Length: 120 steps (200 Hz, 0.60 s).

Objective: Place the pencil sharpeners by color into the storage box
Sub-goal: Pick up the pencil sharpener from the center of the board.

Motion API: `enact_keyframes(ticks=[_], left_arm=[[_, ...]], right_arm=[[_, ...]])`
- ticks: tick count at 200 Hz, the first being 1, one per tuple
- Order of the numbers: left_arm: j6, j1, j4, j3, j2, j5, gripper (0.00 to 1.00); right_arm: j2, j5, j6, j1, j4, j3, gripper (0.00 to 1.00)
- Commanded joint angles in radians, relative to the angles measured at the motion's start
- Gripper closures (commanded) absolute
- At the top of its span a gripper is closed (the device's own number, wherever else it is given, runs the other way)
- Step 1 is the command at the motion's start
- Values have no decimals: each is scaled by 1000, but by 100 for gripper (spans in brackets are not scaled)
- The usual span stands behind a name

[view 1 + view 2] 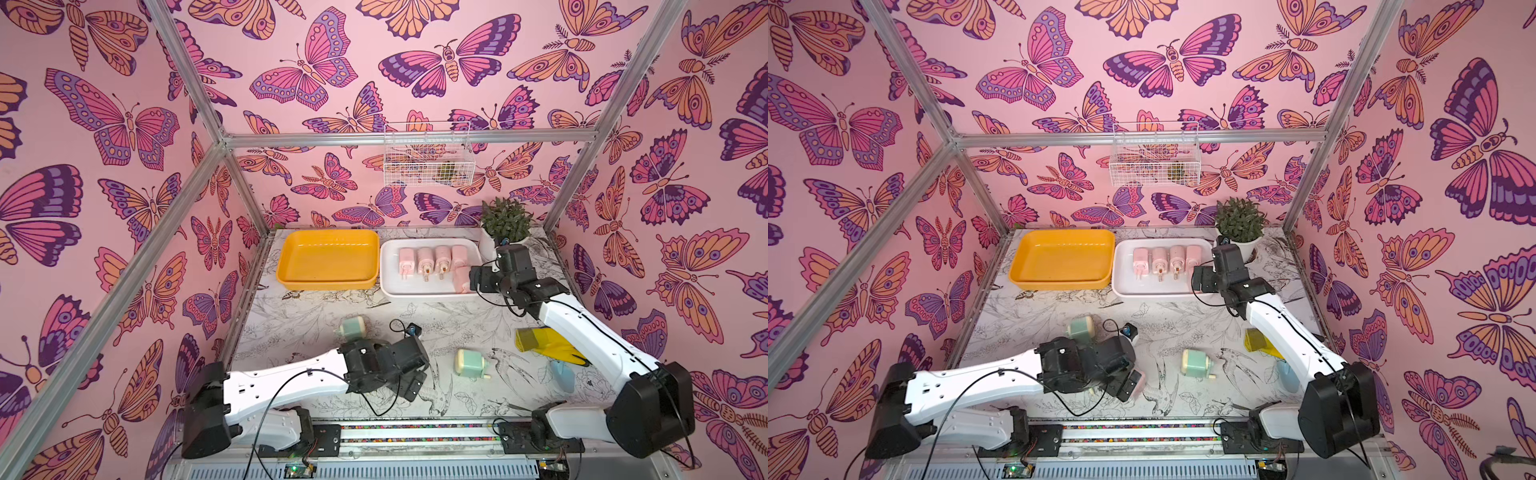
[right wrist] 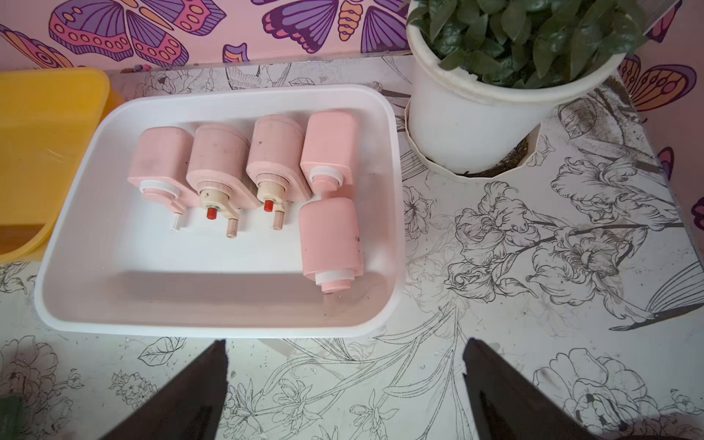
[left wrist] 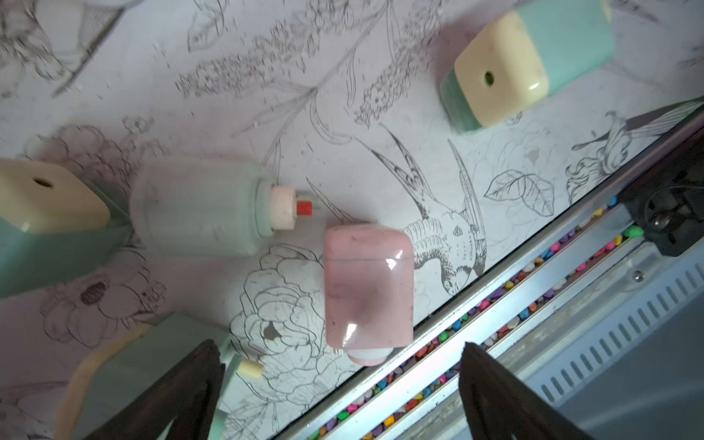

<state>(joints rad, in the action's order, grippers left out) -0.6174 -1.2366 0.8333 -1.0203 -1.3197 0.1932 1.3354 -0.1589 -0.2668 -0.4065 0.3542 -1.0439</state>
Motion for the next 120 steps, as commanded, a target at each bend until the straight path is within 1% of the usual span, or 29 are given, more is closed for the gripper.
enact_keyframes(ticks=[1, 13, 23, 47, 83, 90, 103, 120], left_arm=[[-78, -5, 72, -57, -100, -25, 6], [-68, -13, 79, -95, -173, -25, 10], [-74, -23, 92, -123, -226, -17, 12], [-103, -26, 113, -154, -305, 4, 18], [-125, -25, 144, -181, -369, 2, 20], [-130, -25, 146, -177, -371, -1, 21], [-149, -24, 145, -166, -371, -1, 26], [-145, -24, 145, -158, -372, -7, 27]], right_arm=[[-17, -10, -29, 3, -64, 19, 1], [-19, -21, -25, 2, -58, 21, 1], [-19, -56, -28, 2, -42, 21, 1], [-36, -97, -22, 2, -34, 38, 1], [-72, -111, -12, 3, -80, 84, 1], [-73, -113, -9, 3, -81, 85, 1], [-71, -116, -9, 2, -77, 84, 1], [-67, -117, -10, 3, -77, 82, 1]])
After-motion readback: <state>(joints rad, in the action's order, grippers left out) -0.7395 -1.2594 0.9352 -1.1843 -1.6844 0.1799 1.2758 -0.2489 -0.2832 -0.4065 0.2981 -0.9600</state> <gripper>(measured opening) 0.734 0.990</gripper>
